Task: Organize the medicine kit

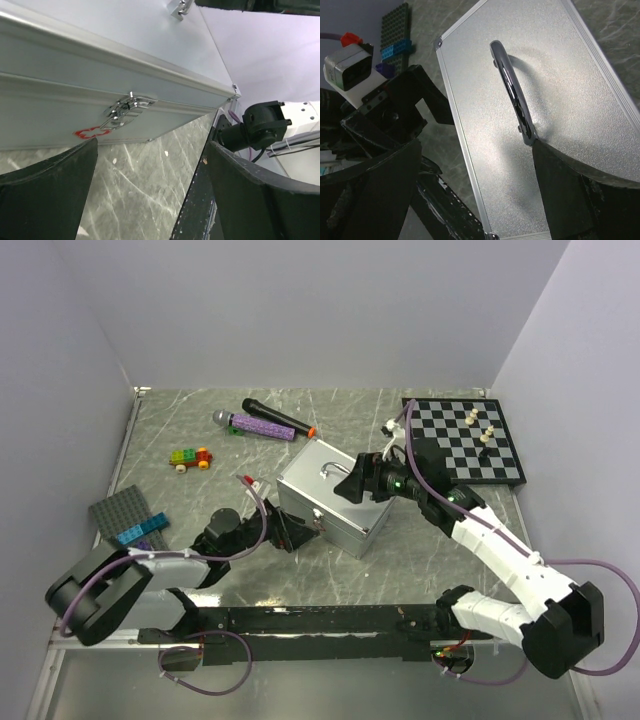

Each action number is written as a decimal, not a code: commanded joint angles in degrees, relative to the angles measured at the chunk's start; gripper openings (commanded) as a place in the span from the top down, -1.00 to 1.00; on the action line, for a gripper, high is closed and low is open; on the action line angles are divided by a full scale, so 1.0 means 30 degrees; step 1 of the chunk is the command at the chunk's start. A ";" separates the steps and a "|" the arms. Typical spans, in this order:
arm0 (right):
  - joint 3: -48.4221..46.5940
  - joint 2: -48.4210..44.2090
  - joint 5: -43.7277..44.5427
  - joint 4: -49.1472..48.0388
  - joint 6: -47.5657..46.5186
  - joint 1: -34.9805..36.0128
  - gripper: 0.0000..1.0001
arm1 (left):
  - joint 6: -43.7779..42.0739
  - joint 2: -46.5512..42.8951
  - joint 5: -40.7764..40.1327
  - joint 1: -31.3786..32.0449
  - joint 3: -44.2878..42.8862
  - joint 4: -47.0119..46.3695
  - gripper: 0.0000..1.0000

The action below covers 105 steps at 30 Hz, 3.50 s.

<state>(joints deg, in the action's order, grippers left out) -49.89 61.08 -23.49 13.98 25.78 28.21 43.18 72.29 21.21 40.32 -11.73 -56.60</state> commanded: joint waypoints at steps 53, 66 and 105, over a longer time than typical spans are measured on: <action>0.1454 -0.2781 0.0035 0.0145 0.0225 0.0764 -0.95 | -0.0594 0.5813 0.0957 0.0038 -0.1335 -1.1397 -0.64; 0.1629 -0.2928 0.0152 0.0233 0.0196 0.0764 -0.95 | -0.0096 0.5962 0.1191 0.0184 -0.1423 -1.2335 -0.52; 0.1864 -0.2869 0.0182 0.0058 0.0401 0.0793 -0.95 | -0.1062 0.2360 -0.0271 0.1327 -0.0165 -0.7971 -0.49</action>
<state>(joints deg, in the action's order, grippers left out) -44.64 53.12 -23.11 15.92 26.20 30.13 41.12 81.49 23.35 43.72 -13.63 -73.08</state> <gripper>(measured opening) 0.975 0.736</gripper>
